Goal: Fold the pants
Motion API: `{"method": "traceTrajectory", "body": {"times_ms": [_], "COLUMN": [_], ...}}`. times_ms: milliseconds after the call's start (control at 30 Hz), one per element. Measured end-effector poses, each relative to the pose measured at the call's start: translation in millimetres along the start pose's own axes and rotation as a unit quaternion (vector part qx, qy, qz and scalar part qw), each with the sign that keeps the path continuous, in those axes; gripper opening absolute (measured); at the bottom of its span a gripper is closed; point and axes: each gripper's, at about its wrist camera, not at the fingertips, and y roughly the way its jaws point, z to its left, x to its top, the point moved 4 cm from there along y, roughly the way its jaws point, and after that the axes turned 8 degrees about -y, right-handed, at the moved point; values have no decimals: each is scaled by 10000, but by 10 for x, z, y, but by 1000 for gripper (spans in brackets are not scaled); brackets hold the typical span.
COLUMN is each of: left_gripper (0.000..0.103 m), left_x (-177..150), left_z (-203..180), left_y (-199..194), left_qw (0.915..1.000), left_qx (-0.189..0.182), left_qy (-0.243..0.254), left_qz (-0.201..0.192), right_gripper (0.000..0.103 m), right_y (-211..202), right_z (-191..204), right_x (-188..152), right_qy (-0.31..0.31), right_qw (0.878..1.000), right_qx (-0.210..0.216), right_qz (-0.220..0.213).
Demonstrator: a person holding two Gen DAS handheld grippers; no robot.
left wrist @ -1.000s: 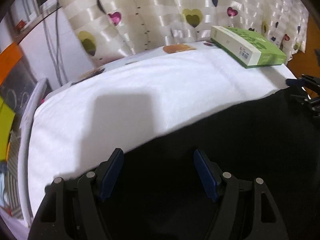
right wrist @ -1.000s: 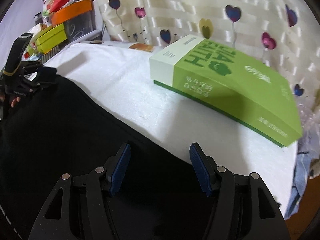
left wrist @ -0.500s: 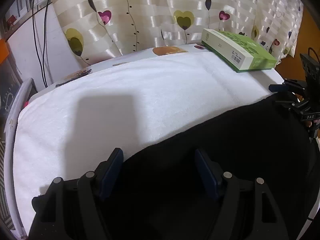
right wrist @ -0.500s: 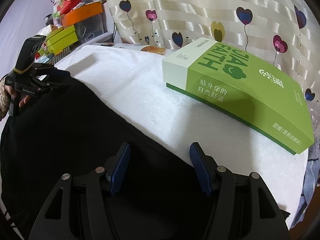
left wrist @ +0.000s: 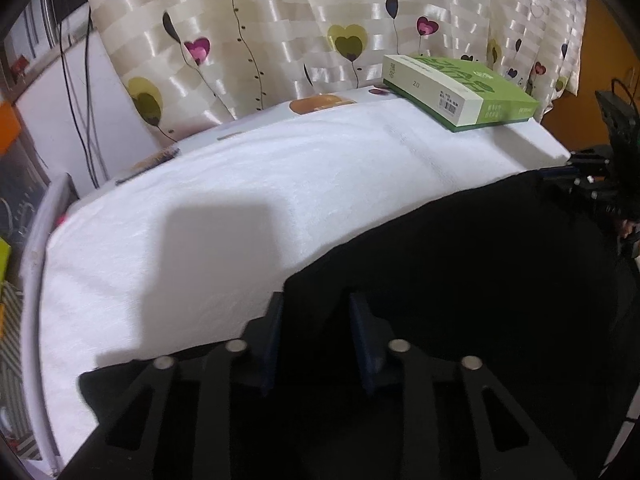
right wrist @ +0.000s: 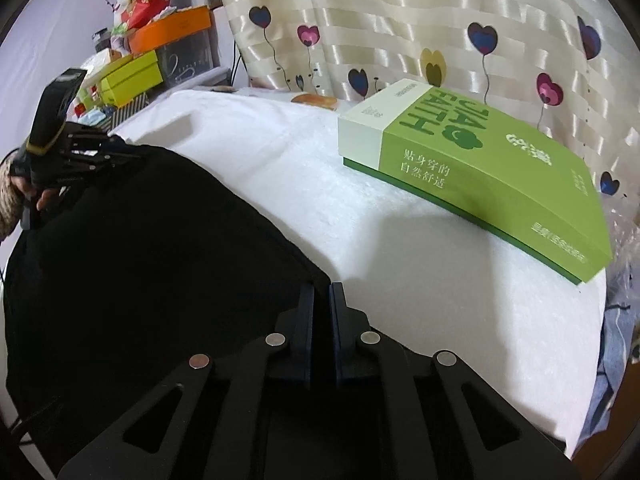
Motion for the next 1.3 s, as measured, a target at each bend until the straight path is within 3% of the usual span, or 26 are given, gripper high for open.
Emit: {"method": "traceTrajectory", "body": {"times_ms": [33, 100, 433, 700, 1300], "left_gripper": [16, 13, 12, 12, 12], "left_x": [-12, -49, 55, 32, -648], "left_z": [-11, -44, -65, -135, -492], "left_y": [-24, -67, -420, -847, -1680], "left_qw": [9998, 9990, 9966, 9931, 9870], "left_qx": [150, 309, 484, 477, 515], "left_qy": [76, 252, 95, -78, -12], "left_qz": [-92, -209, -658, -1070, -1522], "right_gripper": [7, 7, 4, 4, 4], "right_y": [-30, -86, -479, -867, -1621], "right_z": [23, 41, 69, 324, 992], "right_x": [4, 17, 172, 169, -298], "right_qy": [-18, -37, 53, -118, -122], "right_qw": [10000, 9998, 9966, 9938, 9896], "right_qx": [-57, -144, -600, -755, -730], "right_qz": [-40, -123, -556, -809, -1237]}}
